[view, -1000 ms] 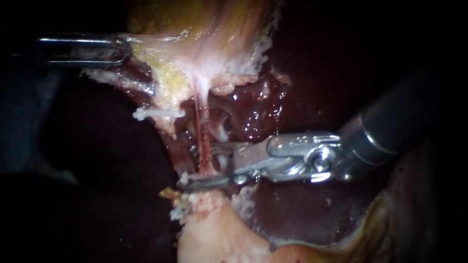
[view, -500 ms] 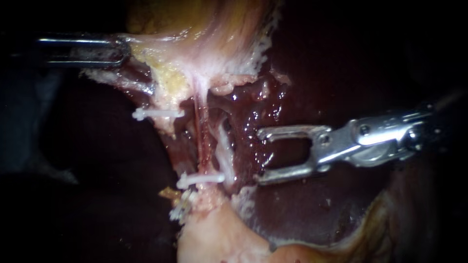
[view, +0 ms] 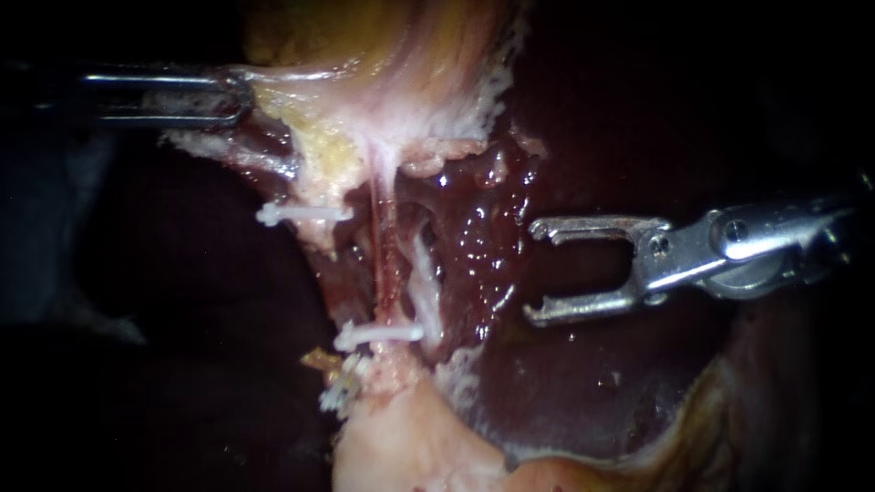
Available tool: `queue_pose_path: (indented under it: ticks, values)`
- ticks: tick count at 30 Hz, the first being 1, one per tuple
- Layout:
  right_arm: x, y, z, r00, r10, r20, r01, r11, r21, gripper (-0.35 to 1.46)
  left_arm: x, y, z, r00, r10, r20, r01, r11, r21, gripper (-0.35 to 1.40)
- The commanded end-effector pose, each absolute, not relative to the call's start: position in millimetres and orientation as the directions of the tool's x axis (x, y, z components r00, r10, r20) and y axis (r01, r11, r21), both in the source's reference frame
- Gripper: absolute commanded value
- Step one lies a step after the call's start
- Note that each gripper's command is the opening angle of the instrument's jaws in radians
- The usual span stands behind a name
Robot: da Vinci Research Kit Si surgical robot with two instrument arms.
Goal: Going back first clip right tube
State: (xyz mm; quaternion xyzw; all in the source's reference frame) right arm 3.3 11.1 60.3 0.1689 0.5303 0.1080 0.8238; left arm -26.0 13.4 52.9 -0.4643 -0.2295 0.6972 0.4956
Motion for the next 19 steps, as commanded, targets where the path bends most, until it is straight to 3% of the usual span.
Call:
queue_pose_path:
  ticks: [1, 10, 19]
  values:
    - [3.4, 11.1, 60.3, 0.414, 0.357, -0.837, 0.002, 0.919, 0.393, 0.5, -26.3, 13.4, 53.2, -0.08, 0.904, -0.42, -0.477, -0.405, -0.78, -0.35]
    - [3.4, 11.1, 60.3, 0.414, 0.357, -0.837, 0.002, 0.919, 0.393, 0.5, -28.7, 12.3, 56.0, -0.093, 0.9, -0.426, -0.469, -0.417, -0.778, -0.35]
    - [3.5, 11.0, 60.3, 0.414, 0.357, -0.838, 0.005, 0.919, 0.394, 0.5, -28.4, 12.3, 55.9, -0.096, 0.9, -0.425, -0.464, -0.418, -0.781, -0.35]
